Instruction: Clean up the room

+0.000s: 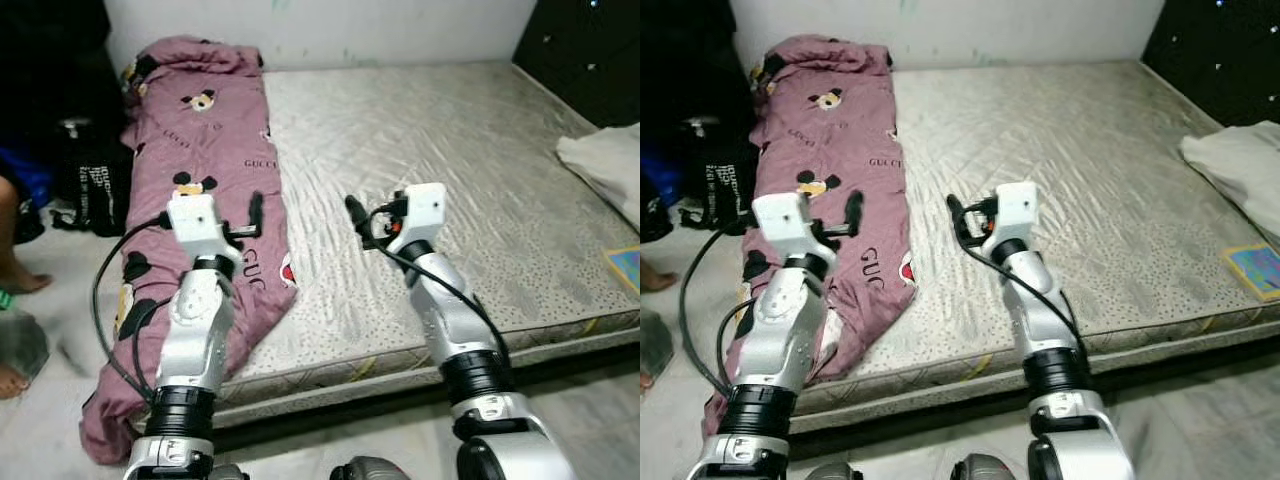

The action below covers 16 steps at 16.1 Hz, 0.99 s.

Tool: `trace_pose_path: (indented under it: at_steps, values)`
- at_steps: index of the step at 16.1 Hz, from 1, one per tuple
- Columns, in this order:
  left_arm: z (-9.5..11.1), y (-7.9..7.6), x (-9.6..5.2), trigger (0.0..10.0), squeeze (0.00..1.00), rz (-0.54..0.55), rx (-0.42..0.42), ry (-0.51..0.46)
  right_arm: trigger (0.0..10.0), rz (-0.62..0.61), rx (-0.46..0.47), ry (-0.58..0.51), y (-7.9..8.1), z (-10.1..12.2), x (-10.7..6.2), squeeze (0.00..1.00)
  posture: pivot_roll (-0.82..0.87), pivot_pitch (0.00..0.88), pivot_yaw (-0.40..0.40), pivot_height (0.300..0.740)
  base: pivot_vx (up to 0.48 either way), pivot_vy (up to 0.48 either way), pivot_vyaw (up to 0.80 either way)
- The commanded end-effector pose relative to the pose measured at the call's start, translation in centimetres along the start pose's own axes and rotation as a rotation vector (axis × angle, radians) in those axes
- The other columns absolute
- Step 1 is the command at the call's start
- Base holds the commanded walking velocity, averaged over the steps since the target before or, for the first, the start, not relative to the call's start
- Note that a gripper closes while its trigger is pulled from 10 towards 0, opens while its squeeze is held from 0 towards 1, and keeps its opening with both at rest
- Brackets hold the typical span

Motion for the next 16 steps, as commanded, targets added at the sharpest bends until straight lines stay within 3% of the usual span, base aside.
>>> trace_pose_path:
  at_steps: [1, 3, 11, 12, 13, 16]
  values:
    - [-0.2, 0.3, -0.1, 10.0, 0.00, 0.007, -0.005, 0.012, 10.0, 0.013, -0.009, -0.006, 0.4, 0.4, 0.3, 0.00, -0.07, 0.000, -0.023, 0.740, 0.000, 0.000, 0.00]
    - [-0.3, 0.3, 0.0, 10.0, 0.00, 0.010, -0.014, 0.016, 10.0, 0.009, -0.003, 0.005, 0.3, 0.2, 0.4, 0.00, -0.06, 0.000, -0.024, 0.740, 0.000, 0.167, 0.00]
    - [-0.3, 0.5, 0.0, 10.0, 0.00, 0.029, -0.029, 0.015, 10.0, 0.000, -0.008, 0.020, 0.1, -0.1, 0.3, 0.00, -0.07, 0.000, -0.024, 0.740, 0.000, 0.480, 0.00]
    - [-0.1, 0.5, 0.0, 10.0, 0.00, 0.033, -0.023, 0.004, 10.0, -0.004, -0.007, 0.022, -0.1, -0.2, 0.3, 0.00, -0.07, 0.000, -0.026, 0.740, 0.000, 0.480, 0.00]
    - [-0.1, 0.6, 0.0, 10.0, 0.00, 0.042, 0.034, 0.002, 10.0, -0.007, -0.007, 0.023, -0.1, -0.2, 0.4, 0.00, -0.07, 0.000, -0.026, 0.740, 0.000, 0.000, 0.00]
    - [-0.4, 2.4, -0.2, 10.0, 0.00, 0.122, 0.053, 0.059, 10.0, -0.014, -0.003, 0.027, -0.2, -0.3, 0.2, 0.00, -0.06, 0.000, -0.031, 0.740, 0.000, 0.000, 0.00]
Point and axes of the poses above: a point about 5 cm out from each wrist's last joint towards the gripper, its own x axis pointing out of the wrist towards the gripper, its own z axis along the axis of the wrist's last joint, y = z × x, the point moved 6 cm from there along x, pointing out of the wrist towards the gripper, and after that the axes turned 12 degrees about -x, right-handed, at the moved point
